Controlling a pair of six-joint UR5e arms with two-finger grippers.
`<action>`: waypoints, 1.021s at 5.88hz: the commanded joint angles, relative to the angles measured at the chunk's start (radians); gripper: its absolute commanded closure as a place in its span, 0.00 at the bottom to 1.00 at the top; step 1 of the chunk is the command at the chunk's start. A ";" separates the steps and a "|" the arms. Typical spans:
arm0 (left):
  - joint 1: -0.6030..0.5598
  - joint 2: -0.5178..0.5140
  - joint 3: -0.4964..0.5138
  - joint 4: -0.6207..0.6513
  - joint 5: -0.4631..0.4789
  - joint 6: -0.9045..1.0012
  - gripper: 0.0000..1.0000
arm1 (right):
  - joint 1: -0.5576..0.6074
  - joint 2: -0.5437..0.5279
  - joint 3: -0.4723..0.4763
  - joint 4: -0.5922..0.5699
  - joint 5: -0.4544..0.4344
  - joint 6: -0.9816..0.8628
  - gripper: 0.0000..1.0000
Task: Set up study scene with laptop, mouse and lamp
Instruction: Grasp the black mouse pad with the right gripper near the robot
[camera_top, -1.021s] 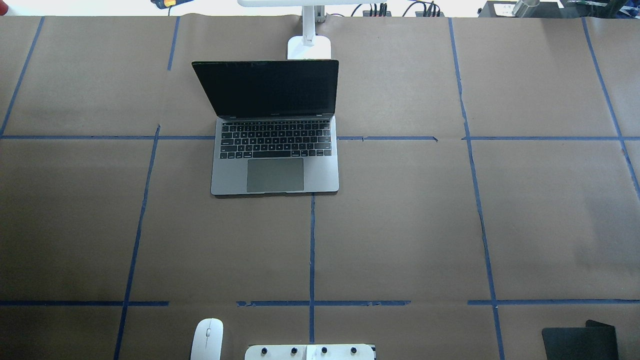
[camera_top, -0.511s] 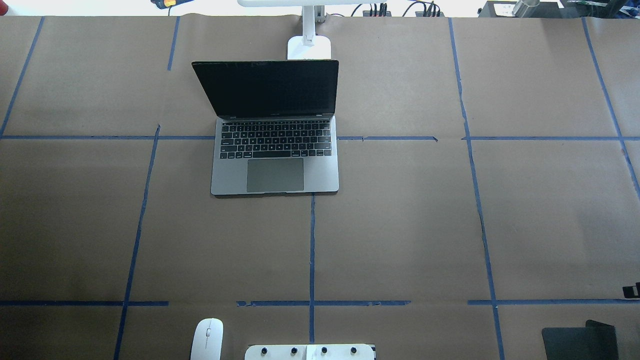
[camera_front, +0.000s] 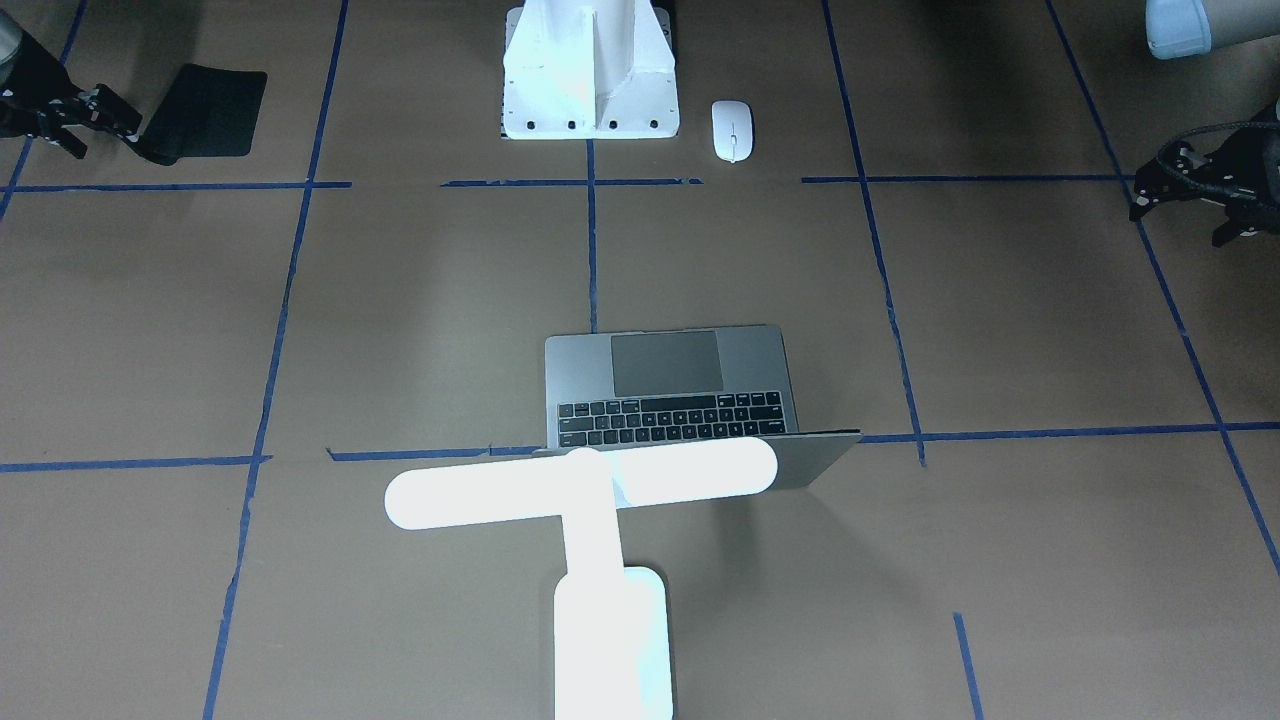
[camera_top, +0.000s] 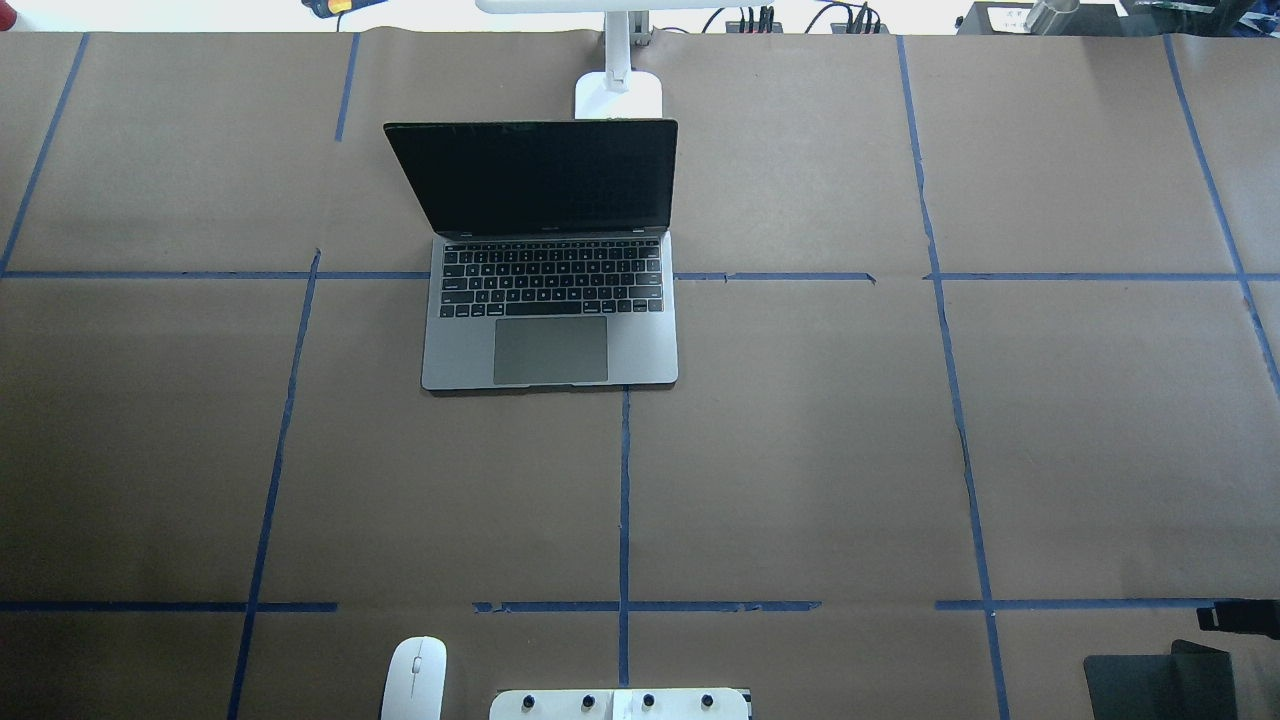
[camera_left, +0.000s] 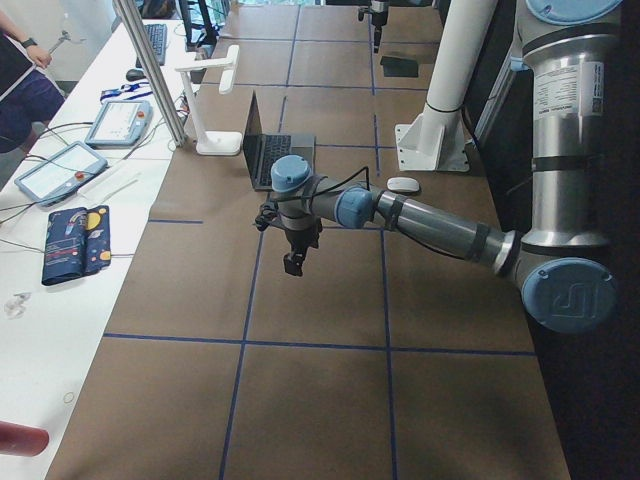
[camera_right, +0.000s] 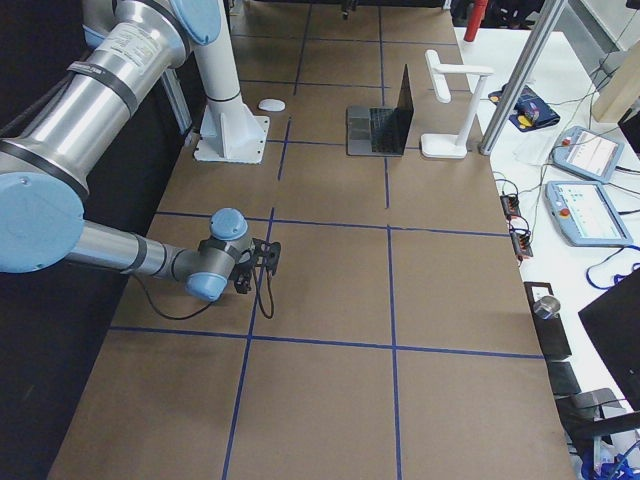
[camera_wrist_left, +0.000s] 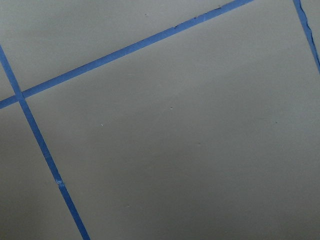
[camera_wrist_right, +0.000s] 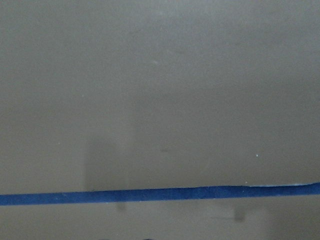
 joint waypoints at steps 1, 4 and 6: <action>0.000 0.008 -0.004 0.000 0.000 -0.001 0.00 | -0.171 -0.051 0.001 0.064 -0.109 0.083 0.00; 0.000 0.008 -0.010 0.000 0.000 0.001 0.00 | -0.347 -0.055 0.000 0.080 -0.258 0.229 0.10; 0.000 0.008 -0.010 0.000 0.000 0.002 0.00 | -0.367 -0.053 0.000 0.079 -0.274 0.238 0.31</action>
